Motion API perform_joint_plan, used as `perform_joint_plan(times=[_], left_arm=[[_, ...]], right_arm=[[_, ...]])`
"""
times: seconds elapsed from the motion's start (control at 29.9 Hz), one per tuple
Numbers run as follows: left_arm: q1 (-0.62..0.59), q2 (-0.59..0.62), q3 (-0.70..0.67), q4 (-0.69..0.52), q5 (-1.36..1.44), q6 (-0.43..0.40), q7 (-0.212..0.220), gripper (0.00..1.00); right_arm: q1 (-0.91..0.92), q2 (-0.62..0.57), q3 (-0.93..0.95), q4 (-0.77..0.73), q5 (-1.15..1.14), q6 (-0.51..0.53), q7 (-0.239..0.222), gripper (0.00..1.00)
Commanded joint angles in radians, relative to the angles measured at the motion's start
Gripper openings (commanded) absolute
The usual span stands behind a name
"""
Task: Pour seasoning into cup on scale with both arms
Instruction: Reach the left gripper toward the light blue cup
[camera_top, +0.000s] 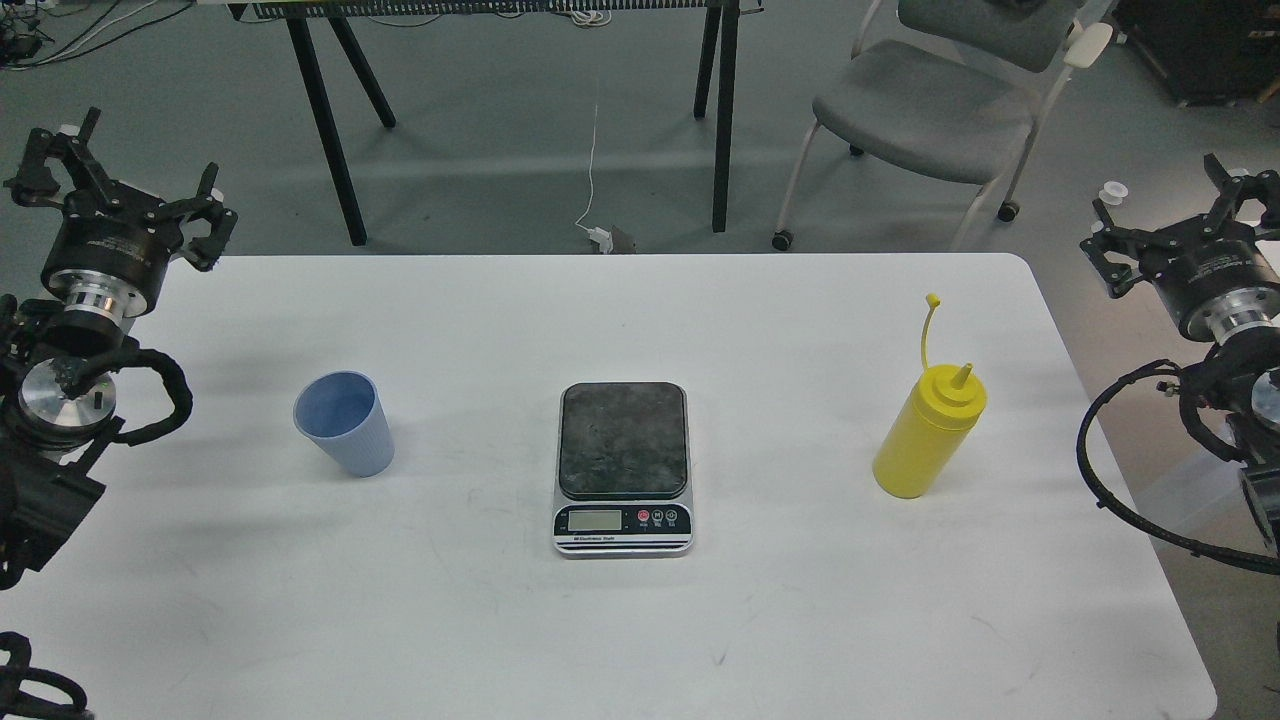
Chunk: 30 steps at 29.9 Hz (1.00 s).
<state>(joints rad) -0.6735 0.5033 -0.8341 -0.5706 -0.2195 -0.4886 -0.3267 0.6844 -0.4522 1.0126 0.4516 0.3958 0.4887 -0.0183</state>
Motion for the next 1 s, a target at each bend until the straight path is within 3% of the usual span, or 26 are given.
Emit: perform_joint_plan(times=[0.0, 0.2, 0.37, 0.5, 0.6, 0.7, 0.8, 0.97], left_arm=[[-0.004, -0.012, 0.004, 0.000, 0.000, 0.000, 0.000, 0.99], [-0.015, -0.012, 0.006, -0.006, 0.005, 0.000, 0.000, 0.99], [-0.020, -0.009, 0.045, -0.028, 0.081, 0.000, 0.052, 0.99], [-0.028, 0.039, 0.056, -0.129, 0.290, 0.000, 0.025, 0.98], [-0.018, 0.130, 0.062, -0.271, 0.467, 0.000, -0.023, 0.98], [-0.005, 0.227, 0.066, -0.418, 0.673, 0.004, -0.035, 0.97], [0.008, 0.288, 0.066, -0.540, 0.915, 0.068, -0.057, 0.97], [0.011, 0.357, 0.070, -0.609, 1.245, 0.102, -0.075, 0.97]], right_arm=[[0.000, -0.003, 0.004, 0.004, 0.000, 0.000, 0.001, 0.99], [0.000, -0.026, 0.009, 0.019, 0.002, 0.000, 0.000, 0.99], [-0.002, -0.036, 0.012, 0.024, 0.002, 0.000, 0.000, 0.99], [-0.005, -0.037, 0.015, 0.024, 0.003, 0.000, 0.003, 0.99], [-0.019, -0.037, 0.017, 0.025, 0.005, 0.000, 0.004, 0.99], [-0.028, -0.037, 0.017, 0.025, 0.005, 0.000, 0.006, 0.99], [-0.042, -0.037, 0.018, 0.025, 0.005, 0.000, 0.009, 0.99], [-0.045, -0.048, 0.021, 0.025, 0.006, 0.000, 0.014, 0.99]])
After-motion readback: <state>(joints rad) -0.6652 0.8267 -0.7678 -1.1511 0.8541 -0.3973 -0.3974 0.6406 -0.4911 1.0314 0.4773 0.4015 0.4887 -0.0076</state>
